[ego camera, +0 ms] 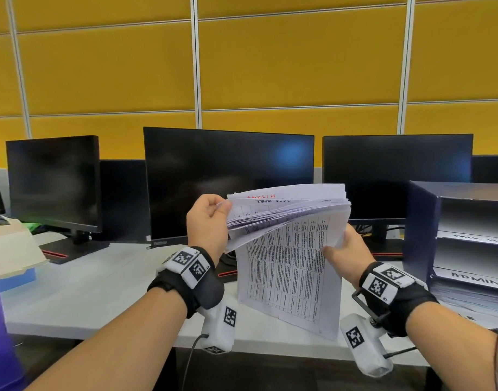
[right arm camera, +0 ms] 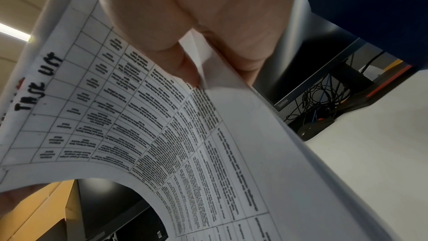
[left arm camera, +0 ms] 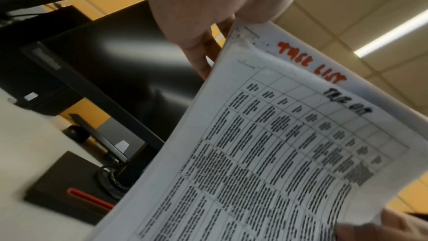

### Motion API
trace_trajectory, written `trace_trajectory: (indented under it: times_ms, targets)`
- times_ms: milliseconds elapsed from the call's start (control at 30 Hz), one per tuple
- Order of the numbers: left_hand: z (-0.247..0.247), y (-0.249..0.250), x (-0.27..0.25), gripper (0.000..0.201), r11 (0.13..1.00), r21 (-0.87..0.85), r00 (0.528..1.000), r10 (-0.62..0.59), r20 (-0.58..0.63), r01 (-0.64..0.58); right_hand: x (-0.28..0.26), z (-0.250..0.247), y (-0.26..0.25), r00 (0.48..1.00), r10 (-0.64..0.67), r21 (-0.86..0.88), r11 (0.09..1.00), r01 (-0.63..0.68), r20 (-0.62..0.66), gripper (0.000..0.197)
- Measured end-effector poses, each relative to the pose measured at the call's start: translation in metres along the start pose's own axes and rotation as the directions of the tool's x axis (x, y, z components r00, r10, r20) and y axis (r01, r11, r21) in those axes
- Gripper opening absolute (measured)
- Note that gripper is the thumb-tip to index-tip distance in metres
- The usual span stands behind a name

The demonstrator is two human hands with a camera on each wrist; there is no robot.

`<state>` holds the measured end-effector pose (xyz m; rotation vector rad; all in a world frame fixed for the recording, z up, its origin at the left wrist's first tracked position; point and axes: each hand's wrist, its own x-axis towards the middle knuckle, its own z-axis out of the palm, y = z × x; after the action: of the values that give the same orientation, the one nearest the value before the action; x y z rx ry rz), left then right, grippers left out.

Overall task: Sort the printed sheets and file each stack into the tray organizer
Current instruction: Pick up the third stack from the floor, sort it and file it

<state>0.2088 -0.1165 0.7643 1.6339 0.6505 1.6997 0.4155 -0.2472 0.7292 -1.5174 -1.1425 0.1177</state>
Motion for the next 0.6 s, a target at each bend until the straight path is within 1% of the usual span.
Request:
trace_trajectory:
  times_ms: [100,200,300,367,467,533,600]
  targets:
    - [0.003,0.0,0.002,0.015,0.999,-0.035,0.999,-0.034,-0.012,0.033,0.003,0.001,0.004,0.999,0.042,0.003,0.999,-0.042,-0.014,0.035]
    - [0.004,0.0,-0.001,0.009,0.999,-0.017,0.998,-0.032,0.049,0.032,0.005,0.001,0.009,0.995,0.097,0.027,0.995,-0.096,-0.037,0.042]
    - [0.004,-0.001,-0.005,0.006,0.999,-0.029,0.995,-0.018,0.096,0.021,0.005,0.001,0.008,0.992,0.115,0.047,0.993,-0.113,-0.05,0.045]
    - [0.004,-0.001,-0.007,0.011,1.0,-0.016,0.992,-0.003,0.127,0.005,0.004,0.001,0.008,0.992,0.112,0.046,0.993,-0.109,-0.054,0.043]
    - [0.002,-0.003,-0.01,0.017,0.998,0.041,0.983,0.032,0.183,-0.04,0.004,0.0,0.01,0.993,0.098,0.04,0.995,-0.095,-0.064,0.039]
    - [0.002,-0.003,-0.011,0.013,0.992,0.106,0.976,0.042,0.212,-0.066,0.003,-0.001,0.01,0.994,0.09,0.03,0.996,-0.089,-0.062,0.036]
    - [0.002,-0.004,-0.012,0.005,0.984,0.161,0.967,0.029,0.253,-0.072,0.002,-0.002,0.009,0.995,0.087,0.029,0.996,-0.086,-0.052,0.038]
